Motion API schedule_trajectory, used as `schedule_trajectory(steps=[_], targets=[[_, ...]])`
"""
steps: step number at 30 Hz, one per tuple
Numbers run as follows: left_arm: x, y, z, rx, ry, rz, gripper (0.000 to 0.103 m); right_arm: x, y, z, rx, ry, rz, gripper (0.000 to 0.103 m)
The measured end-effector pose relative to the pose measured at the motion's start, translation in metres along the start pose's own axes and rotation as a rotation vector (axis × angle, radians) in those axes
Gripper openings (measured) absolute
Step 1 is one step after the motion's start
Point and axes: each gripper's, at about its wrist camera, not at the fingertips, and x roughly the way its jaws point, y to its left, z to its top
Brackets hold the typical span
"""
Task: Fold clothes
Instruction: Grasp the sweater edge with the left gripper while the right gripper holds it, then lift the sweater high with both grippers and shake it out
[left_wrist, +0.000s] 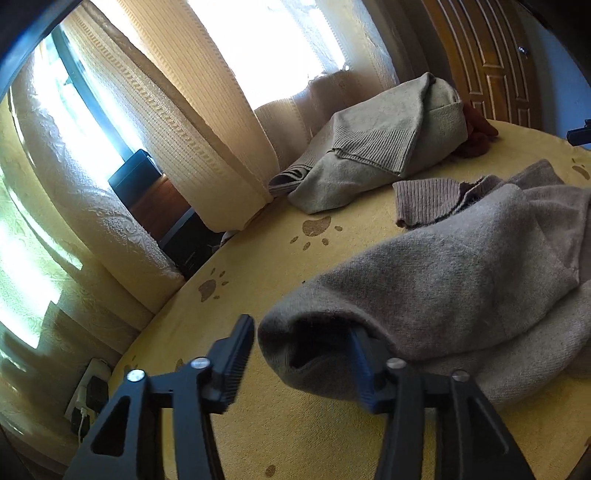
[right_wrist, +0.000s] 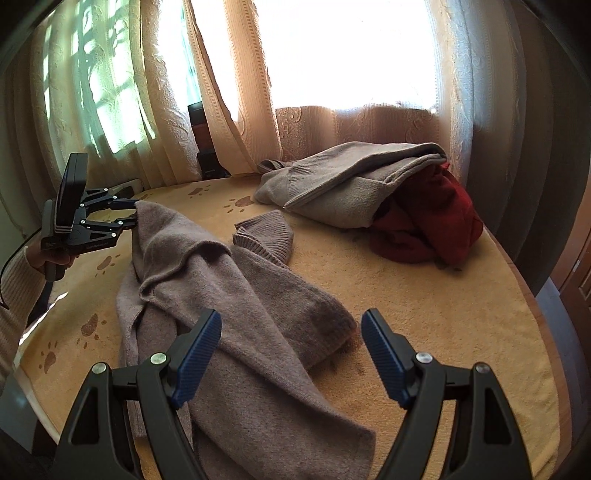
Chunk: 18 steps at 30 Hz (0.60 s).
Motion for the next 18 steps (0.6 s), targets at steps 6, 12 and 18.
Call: schedule_trajectory(steps=[6,12,18], targets=[[0.004,0.001,0.011,-0.056,-0.041,-0.039,0.083,-0.007,-0.012,-0.005,0.051,0.001,-0.029,0.083],[0.013,0.011,0.01,-0.141,-0.025,0.027,0.012,-0.008,-0.027,-0.017,0.114,0.014,-0.046,0.083],[-0.014,0.027,-0.012,-0.416,-0.154,-0.028,0.01,-0.012,-0.044,-0.026,0.168,-0.004,-0.075,0.083]])
